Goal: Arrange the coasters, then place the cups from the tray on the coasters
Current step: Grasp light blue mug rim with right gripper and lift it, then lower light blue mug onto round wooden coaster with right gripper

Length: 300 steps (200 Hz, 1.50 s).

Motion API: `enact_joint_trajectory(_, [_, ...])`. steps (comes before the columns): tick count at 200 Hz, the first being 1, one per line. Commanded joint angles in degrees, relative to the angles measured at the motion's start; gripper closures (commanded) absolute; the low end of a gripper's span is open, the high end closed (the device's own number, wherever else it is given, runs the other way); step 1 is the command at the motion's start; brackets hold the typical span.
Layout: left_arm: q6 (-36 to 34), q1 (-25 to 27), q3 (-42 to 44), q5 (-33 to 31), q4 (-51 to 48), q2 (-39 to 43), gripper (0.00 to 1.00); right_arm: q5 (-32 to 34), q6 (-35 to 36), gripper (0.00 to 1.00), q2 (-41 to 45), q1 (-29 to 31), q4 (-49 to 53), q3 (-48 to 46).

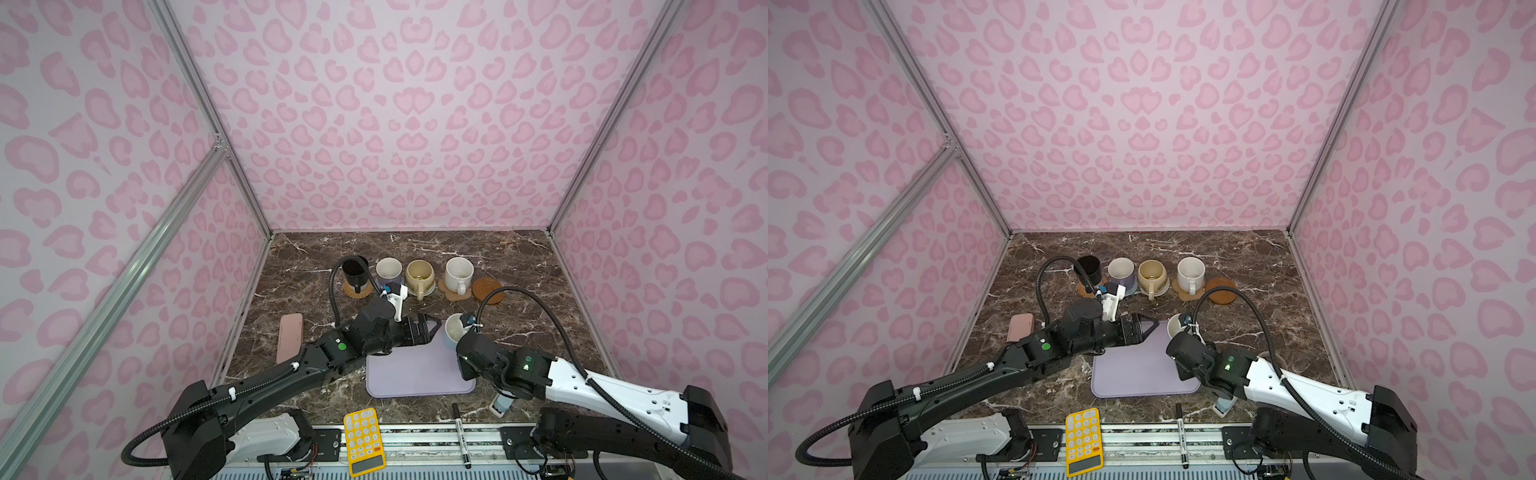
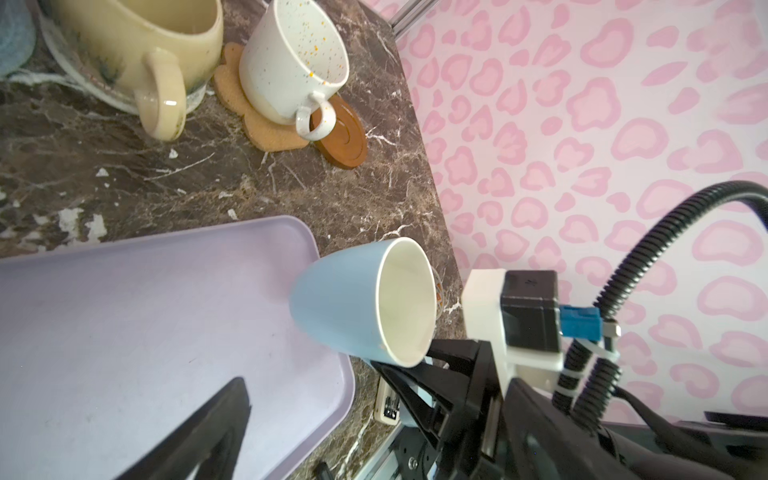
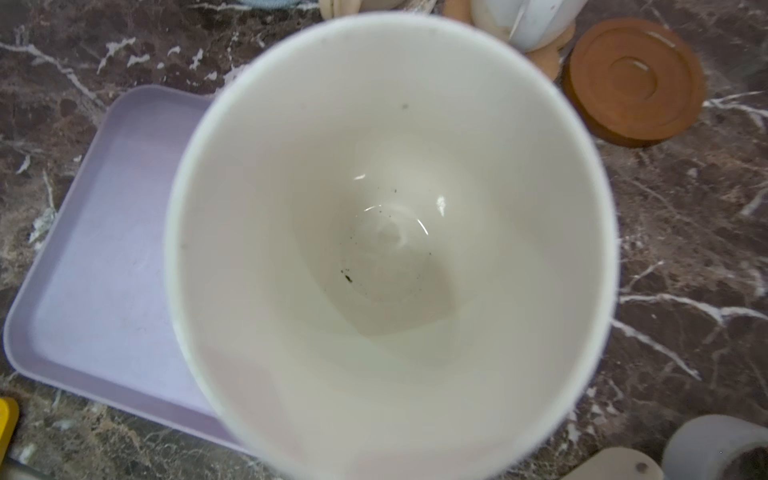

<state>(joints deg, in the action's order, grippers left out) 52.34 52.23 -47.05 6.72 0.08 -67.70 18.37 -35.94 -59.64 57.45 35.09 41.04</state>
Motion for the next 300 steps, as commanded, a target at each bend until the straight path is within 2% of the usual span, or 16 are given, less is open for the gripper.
enact_joint_trajectory(1, [-1.4, 0.03, -3.0, -3.51, -1.01, -0.13, 0.03, 1.58, 3.49, 1.0, 0.91, -3.39, 0.77, 1.69])
enact_joint_trajectory(27, [-2.88, 0.03, -5.65, -4.48, -1.92, -1.04, 0.03, -0.36, 6.63, 1.0, 2.12, -10.39, 2.22, 4.34])
enact_joint_trajectory(63, [-4.5, -0.1, -9.59, -2.65, -2.14, -3.99, 0.03, -5.25, 10.5, 1.0, 1.85, -21.76, 2.36, 7.23])
enact_joint_trajectory(119, [-6.76, -0.54, -16.14, -0.79, -3.24, -10.34, 0.03, -10.85, 13.27, 1.0, -7.28, -34.44, -4.92, 9.83])
enact_joint_trajectory(148, [-6.53, -1.46, -18.18, 1.03, -2.9, -14.01, 0.03, -10.1, 13.56, 1.0, -14.29, -37.82, -8.64, 12.27])
enact_joint_trajectory(188, [-6.9, -1.9, -21.25, -0.17, -3.59, -18.72, 0.03, -14.41, 15.85, 1.0, -26.74, -42.88, -8.87, 19.45])
enact_joint_trajectory(201, [-6.55, -2.08, -22.2, 0.24, -3.08, -20.3, 0.03, -14.03, 16.59, 1.0, -29.8, -43.38, -9.47, 21.13])
enact_joint_trajectory(235, [-6.57, -2.17, -25.29, -0.29, -3.04, -24.03, 0.03, -16.94, 17.18, 1.0, -35.0, -45.46, -12.65, 22.96])
enact_joint_trajectory(257, [-6.07, -2.22, -26.45, 0.15, -2.77, -26.2, 0.03, -16.51, 17.88, 1.0, -38.69, -45.61, -11.86, 25.55])
enact_joint_trajectory(300, [-4.97, -2.12, -25.86, 1.1, -1.13, -27.17, 0.03, -15.66, 18.54, 1.0, -38.87, -46.5, -11.93, 24.49])
